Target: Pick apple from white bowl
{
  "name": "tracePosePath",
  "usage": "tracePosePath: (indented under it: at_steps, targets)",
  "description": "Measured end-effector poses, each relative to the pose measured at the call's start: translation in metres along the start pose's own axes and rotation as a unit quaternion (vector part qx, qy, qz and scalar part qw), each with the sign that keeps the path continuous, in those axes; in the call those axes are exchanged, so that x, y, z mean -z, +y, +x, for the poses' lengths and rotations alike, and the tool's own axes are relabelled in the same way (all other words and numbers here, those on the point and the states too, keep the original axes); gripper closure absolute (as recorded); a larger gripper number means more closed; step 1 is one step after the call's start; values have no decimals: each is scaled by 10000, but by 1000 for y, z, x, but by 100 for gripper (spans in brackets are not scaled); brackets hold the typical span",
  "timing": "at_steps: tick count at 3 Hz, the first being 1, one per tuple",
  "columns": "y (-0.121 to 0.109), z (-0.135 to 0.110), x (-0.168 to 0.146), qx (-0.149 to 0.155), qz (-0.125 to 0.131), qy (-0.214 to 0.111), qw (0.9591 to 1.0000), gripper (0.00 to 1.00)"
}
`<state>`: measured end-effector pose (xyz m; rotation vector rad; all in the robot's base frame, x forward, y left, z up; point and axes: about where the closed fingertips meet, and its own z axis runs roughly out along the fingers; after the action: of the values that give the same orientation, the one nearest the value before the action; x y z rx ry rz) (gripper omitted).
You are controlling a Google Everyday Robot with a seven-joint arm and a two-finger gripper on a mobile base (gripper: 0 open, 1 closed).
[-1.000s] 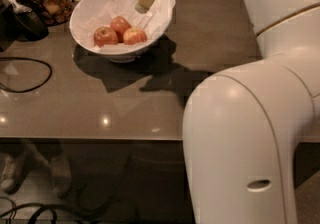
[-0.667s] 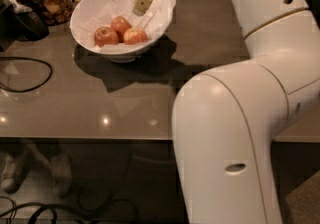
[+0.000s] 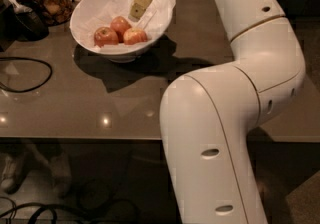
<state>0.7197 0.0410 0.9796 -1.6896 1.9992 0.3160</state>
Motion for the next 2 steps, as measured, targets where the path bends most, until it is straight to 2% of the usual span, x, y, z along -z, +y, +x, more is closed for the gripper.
tracePosePath:
  at_steps: [1,2]
  targets:
    - [-3,2,-15,-114,-93,22,9999,22]
    - [-7,9,-26,-304,-159,42,9994,14]
